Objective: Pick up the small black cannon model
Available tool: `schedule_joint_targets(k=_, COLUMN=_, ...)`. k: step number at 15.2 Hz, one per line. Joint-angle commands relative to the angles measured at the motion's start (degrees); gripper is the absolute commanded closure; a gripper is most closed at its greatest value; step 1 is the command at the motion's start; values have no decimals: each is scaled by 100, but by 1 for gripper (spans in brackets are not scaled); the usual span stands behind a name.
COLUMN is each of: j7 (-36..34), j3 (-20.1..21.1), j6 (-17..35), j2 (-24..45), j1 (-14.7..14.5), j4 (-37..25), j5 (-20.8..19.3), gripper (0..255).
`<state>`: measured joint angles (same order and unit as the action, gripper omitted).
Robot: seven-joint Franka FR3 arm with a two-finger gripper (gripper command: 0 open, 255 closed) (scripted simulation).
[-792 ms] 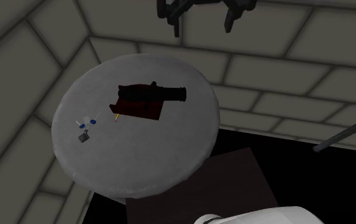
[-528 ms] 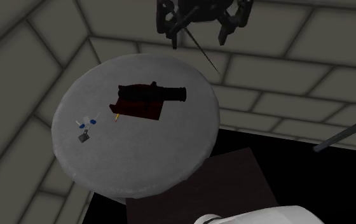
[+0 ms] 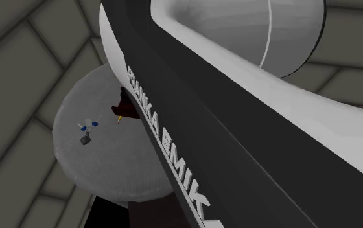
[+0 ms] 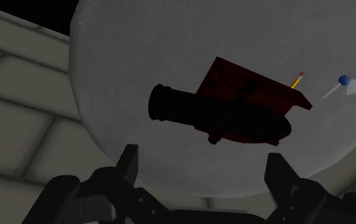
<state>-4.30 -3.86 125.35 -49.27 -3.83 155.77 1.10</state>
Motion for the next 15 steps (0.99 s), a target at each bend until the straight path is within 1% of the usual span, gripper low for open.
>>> schedule_joint_targets(k=1, j7=134, j3=-95, j6=658, j2=16, j1=-113, j4=423, j5=111, gripper=0)
schedule_joint_targets(k=4, j7=341, j3=-239, j6=1734, j2=281, j1=-371, j4=947, j5=326, gripper=0)
schedule_joint_targets(k=6, j7=521, j3=-382, j6=2522, j2=590, j1=-621, j4=1227, j5=507, gripper=0)
schedule_joint_targets(k=8, j7=755, j3=-609, j6=3368, j2=1012, j1=-987, j4=1439, j5=739, gripper=0)
schedule_joint_targets(k=9, j7=902, j3=-779, j6=3812, j2=1263, j1=-1240, j4=1515, j5=883, gripper=0)
schedule_joint_targets(k=10, j7=1074, j3=-1011, j6=4267, j2=1535, j1=-1566, j4=1571, j5=1050, gripper=0)
schedule_joint_targets(k=11, j7=1280, j3=-1336, j6=4731, j2=1819, j1=-1995, j4=1602, j5=1248, gripper=0)
schedule_joint_targets(k=12, j7=1520, j3=-1802, j6=5202, j2=2101, j1=-2575, j4=1610, j5=1469, gripper=0)
schedule_joint_targets(k=13, j7=1771, j3=-2477, j6=5679, j2=2355, j1=-3360, j4=1595, j5=1676, gripper=0)
schedule_joint_targets(k=14, j7=1999, j3=-3404, j6=6159, j2=2549, j1=-4375, j4=1560, j5=1816, gripper=0)
schedule_joint_targets(k=15, j7=2131, j3=-4546, j6=6633, j2=2659, j1=-5558, j4=1513, j5=1797, gripper=0)
